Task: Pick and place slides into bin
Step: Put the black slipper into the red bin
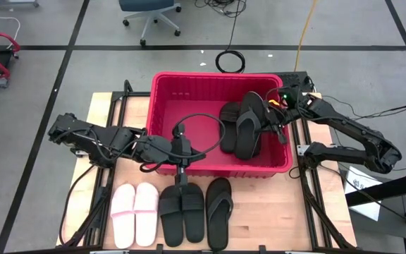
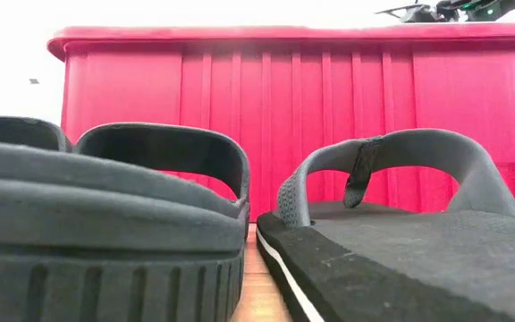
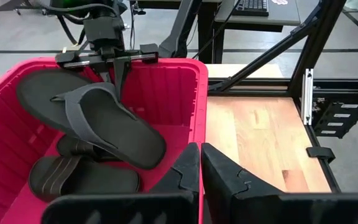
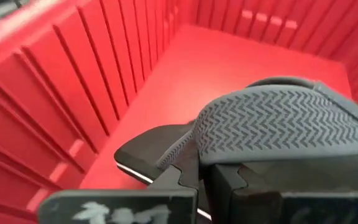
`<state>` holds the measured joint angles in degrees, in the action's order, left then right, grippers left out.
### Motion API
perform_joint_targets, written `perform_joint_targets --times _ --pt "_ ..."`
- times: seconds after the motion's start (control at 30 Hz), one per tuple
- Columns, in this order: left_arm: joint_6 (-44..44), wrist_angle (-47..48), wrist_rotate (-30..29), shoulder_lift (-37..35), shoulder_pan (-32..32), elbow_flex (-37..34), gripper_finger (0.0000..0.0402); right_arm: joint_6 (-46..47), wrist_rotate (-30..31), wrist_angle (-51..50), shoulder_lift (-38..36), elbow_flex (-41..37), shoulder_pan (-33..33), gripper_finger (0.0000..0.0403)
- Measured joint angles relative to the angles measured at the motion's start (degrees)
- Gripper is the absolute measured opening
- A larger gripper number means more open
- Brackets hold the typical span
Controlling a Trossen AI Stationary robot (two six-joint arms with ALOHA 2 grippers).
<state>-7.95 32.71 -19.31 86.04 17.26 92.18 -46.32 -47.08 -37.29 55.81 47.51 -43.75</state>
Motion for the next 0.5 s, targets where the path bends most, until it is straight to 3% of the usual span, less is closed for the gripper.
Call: perform_joint_targets --times 0.33,0.5 --pt "0.0 0.0 0.0 0.0 0.0 0.0 0.0012 -5.3 -1.1 -1.7 3.2 -0.1 1.0 0.0000" --pt "0.0 0.1 0.0 0.0 0.0 0.0 0.0015 -2.8 4.3 -2.3 3.2 -0.1 1.0 0.0000"
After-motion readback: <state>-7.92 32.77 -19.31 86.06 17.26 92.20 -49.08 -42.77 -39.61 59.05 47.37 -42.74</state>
